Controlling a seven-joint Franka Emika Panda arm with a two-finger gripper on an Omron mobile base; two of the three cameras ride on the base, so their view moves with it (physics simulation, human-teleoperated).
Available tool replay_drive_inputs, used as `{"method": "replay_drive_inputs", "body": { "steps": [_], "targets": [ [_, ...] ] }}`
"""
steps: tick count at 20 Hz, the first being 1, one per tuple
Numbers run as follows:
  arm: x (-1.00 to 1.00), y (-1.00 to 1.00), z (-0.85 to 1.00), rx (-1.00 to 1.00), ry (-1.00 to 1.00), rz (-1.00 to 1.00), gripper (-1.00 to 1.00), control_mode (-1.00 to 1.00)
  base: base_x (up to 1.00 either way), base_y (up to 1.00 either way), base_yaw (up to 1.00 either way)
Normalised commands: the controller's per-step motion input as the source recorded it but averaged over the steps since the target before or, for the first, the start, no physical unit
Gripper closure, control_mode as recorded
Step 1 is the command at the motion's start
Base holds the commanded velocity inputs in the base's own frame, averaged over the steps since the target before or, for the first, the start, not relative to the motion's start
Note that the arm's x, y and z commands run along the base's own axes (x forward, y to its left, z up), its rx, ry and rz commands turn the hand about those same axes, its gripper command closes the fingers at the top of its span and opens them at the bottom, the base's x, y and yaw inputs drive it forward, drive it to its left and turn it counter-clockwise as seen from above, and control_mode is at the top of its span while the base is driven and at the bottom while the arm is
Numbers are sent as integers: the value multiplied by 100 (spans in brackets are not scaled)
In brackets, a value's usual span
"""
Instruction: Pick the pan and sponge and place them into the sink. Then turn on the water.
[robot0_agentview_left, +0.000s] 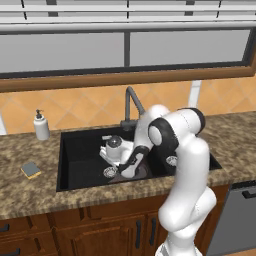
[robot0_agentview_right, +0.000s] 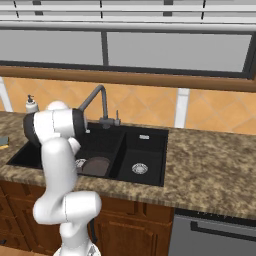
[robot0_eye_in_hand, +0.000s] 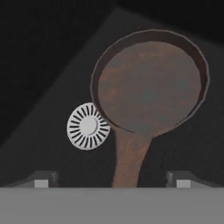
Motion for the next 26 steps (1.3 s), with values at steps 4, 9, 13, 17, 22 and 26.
{"method": "replay_drive_inputs", "body": {
  "steps": [4,9,13,17,22,26],
  "targets": [
    [-82,44,44,0,-22,10,-100,-100,0,0,0],
    [-82,40,59,0,-14,17,-100,-100,0,0,0],
    [-80,30,83,-4,-6,23,-100,-100,0,0,0],
    [-41,23,100,-5,0,23,-100,-100,0,0,0],
    [-32,21,100,-4,0,20,-100,-100,0,0,0],
    [-24,26,100,-4,-1,9,-100,-100,0,0,0]
  ]
}}
